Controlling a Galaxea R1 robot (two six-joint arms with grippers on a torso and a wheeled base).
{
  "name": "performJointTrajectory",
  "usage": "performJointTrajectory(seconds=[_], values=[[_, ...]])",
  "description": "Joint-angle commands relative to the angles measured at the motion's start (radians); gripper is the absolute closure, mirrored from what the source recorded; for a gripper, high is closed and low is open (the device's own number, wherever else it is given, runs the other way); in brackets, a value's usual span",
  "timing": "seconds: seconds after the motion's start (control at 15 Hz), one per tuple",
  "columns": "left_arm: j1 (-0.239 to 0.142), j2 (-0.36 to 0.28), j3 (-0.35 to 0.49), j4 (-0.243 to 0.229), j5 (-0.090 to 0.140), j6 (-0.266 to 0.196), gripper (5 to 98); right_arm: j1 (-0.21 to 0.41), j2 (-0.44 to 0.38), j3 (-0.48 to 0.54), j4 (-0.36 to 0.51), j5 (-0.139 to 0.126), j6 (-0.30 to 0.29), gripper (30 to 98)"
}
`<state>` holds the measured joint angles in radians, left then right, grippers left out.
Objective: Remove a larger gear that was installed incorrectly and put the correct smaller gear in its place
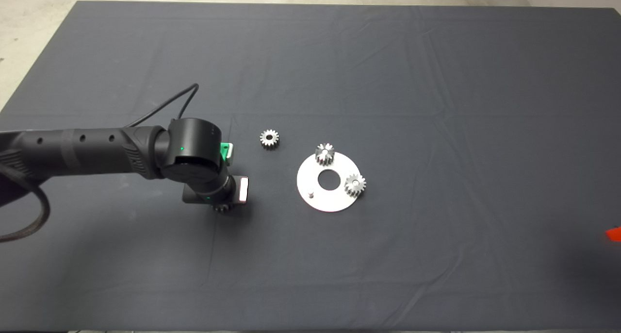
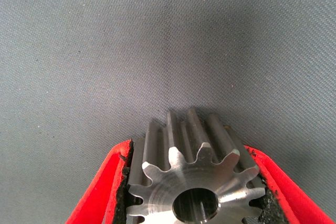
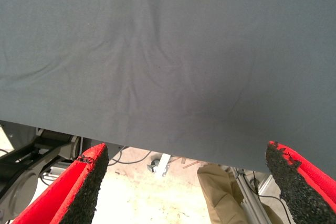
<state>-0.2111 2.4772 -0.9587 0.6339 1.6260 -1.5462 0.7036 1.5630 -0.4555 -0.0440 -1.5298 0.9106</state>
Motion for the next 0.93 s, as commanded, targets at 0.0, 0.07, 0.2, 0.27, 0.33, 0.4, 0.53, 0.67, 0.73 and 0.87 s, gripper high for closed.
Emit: performJointTrajectory(seconds=[0.0,0.07,0.2,0.27,0.33,0.4,0.53,0.67,0.73,0.87], values=[[0.022,0.021,-0.047,0.06,-0.018,-0.003,56.6,0.011,0.016,0.003,0.029,-0.107,0.014,49.3],[0.022,0.021,-0.049,0.06,-0.018,-0.003,56.6,0.011,0.016,0.003,0.029,-0.107,0.016,49.3],[0.021,0.027,-0.05,0.059,-0.018,-0.003,54.4,0.011,0.015,0.005,0.029,-0.107,0.019,49.3],[0.021,0.03,-0.046,0.059,-0.018,0.011,53.9,0.011,0.013,0.006,0.029,-0.107,0.019,49.3],[0.019,0.026,-0.038,0.058,-0.018,0.021,52.5,0.011,0.014,0.006,0.029,-0.107,0.019,49.3],[0.016,0.026,-0.038,0.058,-0.018,0.021,52.5,0.01,0.013,0.006,0.029,-0.107,0.019,49.3],[-0.014,0.024,-0.032,0.056,-0.02,0.021,48.9,0.01,0.013,0.006,0.029,-0.107,0.02,49.3],[-0.042,0.026,-0.014,0.033,-0.018,0.021,44.7,0.011,0.013,0.006,0.029,-0.107,0.024,49.3],[-0.062,0.027,-0.012,0.018,-0.018,0.021,44.5,0.011,0.013,0.006,0.029,-0.107,0.025,49.3],[-0.12,0.035,0.0,-0.03,-0.017,0.021,39.1,0.01,0.015,0.008,0.029,-0.107,0.028,49.3]])
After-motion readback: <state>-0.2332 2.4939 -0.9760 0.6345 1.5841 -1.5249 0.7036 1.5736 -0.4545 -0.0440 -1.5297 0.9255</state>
